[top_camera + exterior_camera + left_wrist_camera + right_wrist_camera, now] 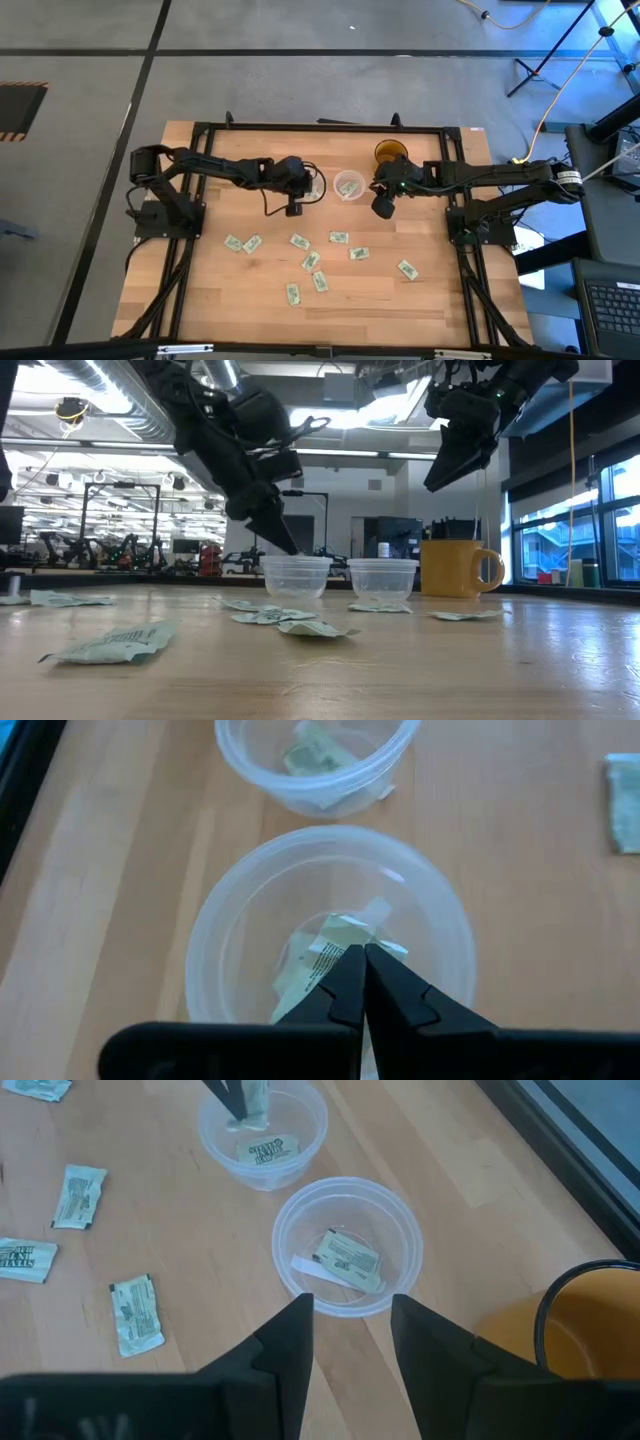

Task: Pick and place Stevia / Truvia into bins
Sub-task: Put the stevia packet into the left transparent container, then put the stevia packet into the right transparent container, then put the stevia packet into the left transparent container

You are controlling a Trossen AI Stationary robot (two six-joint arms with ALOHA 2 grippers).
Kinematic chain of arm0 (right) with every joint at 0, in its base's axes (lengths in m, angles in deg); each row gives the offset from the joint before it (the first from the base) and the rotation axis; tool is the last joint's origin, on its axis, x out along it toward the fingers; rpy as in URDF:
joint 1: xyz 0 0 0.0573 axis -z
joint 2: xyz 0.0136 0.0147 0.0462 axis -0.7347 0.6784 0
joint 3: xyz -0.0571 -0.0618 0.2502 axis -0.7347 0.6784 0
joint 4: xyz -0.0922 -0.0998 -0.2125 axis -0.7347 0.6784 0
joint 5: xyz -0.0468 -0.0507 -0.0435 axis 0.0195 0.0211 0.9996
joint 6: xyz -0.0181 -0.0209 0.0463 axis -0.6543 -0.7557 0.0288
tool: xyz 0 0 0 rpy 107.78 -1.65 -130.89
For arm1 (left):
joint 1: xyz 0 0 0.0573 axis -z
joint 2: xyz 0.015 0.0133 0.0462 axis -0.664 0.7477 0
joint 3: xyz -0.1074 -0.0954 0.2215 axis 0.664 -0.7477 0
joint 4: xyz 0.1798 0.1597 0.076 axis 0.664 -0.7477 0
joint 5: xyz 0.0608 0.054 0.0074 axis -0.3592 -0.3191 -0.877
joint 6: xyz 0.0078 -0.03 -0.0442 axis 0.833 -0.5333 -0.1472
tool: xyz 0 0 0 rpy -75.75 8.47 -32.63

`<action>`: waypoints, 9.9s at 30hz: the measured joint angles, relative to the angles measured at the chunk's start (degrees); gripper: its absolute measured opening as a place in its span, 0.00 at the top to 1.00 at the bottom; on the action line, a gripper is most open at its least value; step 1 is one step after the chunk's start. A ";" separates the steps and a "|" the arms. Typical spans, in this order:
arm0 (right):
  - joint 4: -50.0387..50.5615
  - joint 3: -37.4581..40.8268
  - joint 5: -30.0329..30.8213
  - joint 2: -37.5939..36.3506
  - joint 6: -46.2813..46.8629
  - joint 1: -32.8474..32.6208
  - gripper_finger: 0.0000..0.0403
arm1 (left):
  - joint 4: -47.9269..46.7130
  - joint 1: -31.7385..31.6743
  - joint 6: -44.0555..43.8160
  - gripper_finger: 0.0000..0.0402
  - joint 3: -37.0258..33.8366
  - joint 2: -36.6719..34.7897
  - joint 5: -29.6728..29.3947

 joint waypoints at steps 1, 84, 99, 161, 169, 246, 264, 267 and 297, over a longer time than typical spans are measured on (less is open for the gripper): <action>0.02 0.00 0.00 0.00 0.02 -0.01 0.66 | 0.02 -0.22 -0.17 0.99 0.00 0.18 -0.03; -3.39 0.04 0.02 -0.02 -0.27 -0.18 0.66 | -12.96 16.49 1.09 0.99 0.90 -6.27 2.51; -9.85 0.04 -1.18 5.69 -3.03 -9.21 0.66 | -5.83 0.76 4.36 0.99 1.01 -5.50 3.96; -22.39 -0.66 -6.68 27.62 -3.65 -15.41 1.00 | -9.42 8.72 5.63 0.89 8.50 -3.49 0.72; -14.42 -0.59 -0.13 17.88 -3.82 -10.83 1.00 | -11.22 13.97 2.41 0.89 8.48 -3.82 1.91; -16.81 -0.61 -5.33 21.99 -6.01 6.49 0.91 | -3.98 24.84 0.25 0.97 8.62 14.87 7.69; -16.78 -0.61 -3.97 21.99 -4.72 6.49 0.91 | -4.38 24.81 0.37 0.99 8.50 14.96 7.76; -16.70 -0.61 -3.78 21.99 -4.79 6.49 0.88 | -4.42 24.81 0.39 1.00 8.50 14.98 7.74; -11.17 1.94 -16.30 14.76 -6.21 -16.13 0.60 | -15.42 16.96 0.45 1.00 8.28 2.78 7.63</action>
